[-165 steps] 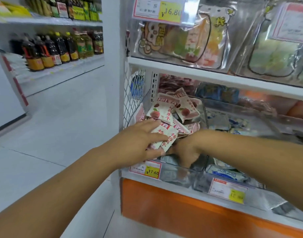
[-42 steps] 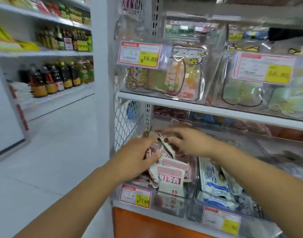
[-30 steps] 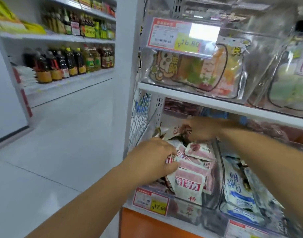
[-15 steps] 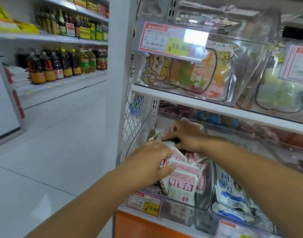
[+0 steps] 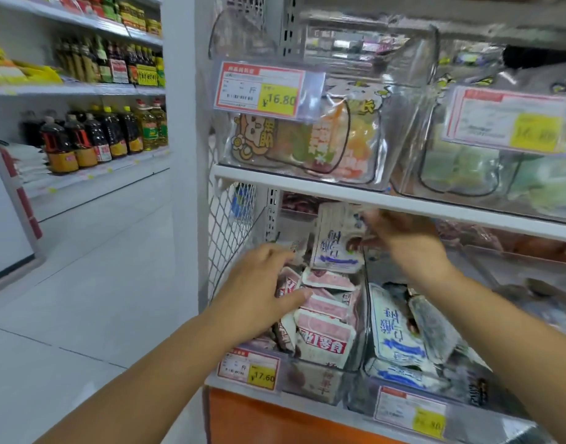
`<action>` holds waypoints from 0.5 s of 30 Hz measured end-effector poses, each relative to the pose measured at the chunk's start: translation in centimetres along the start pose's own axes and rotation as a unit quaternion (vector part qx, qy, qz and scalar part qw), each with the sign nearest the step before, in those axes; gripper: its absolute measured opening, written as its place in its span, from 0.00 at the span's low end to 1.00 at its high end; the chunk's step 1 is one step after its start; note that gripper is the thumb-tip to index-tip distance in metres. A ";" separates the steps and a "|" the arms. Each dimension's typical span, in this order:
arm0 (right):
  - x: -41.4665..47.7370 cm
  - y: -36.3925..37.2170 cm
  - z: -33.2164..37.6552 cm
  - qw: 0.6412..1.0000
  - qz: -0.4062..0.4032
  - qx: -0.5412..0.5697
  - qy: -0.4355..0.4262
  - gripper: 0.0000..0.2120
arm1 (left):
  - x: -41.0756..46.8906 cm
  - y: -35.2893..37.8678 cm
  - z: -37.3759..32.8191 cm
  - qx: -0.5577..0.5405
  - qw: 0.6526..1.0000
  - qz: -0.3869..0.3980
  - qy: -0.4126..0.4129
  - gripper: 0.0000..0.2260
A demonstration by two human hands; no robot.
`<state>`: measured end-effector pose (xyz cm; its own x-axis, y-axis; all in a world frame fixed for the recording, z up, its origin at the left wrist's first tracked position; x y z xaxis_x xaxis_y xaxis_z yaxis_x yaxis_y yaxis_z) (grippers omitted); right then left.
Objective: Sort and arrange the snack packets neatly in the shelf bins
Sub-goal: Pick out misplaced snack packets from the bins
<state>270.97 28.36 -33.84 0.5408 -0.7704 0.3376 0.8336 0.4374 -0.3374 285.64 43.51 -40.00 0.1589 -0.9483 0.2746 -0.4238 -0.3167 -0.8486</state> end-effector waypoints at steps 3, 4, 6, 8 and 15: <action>-2.5 -5.5 -1.1 0.994 -0.096 0.034 0.036 0.08 | -0.3 0.8 -0.9 0.015 0.999 0.039 0.008 0.28; -3.3 -7.5 -1.7 0.991 -0.126 0.012 0.044 0.08 | -0.3 1.2 -1.1 0.032 0.998 0.053 0.008 0.28; -4.1 -10.2 -2.6 0.983 -0.135 -0.106 0.059 0.09 | -0.4 1.7 -1.2 0.063 0.995 0.071 0.007 0.26; -4.3 -10.9 -3.4 0.956 -0.083 -0.270 0.078 0.12 | -0.3 1.9 -1.1 0.081 0.994 0.077 0.008 0.23; -2.9 3.8 0.4 0.884 0.263 -0.387 -0.010 0.13 | 0.2 2.1 -0.4 0.120 0.989 0.086 0.018 0.25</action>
<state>272.66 32.47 -35.71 0.8387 -0.5436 -0.0315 0.1448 0.2784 -0.9495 284.42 42.67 -41.57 0.0694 -0.9893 0.1285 -0.2181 -0.1407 -0.9657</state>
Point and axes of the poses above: each hand's wrist, its own x-axis towards the middle knuckle, its own y-axis out of the palm, z = x × y, the point moved 9 cm from there along x, towards the middle knuckle, and after that the axes turned 7 degrees about z, right-handed, at the moved point
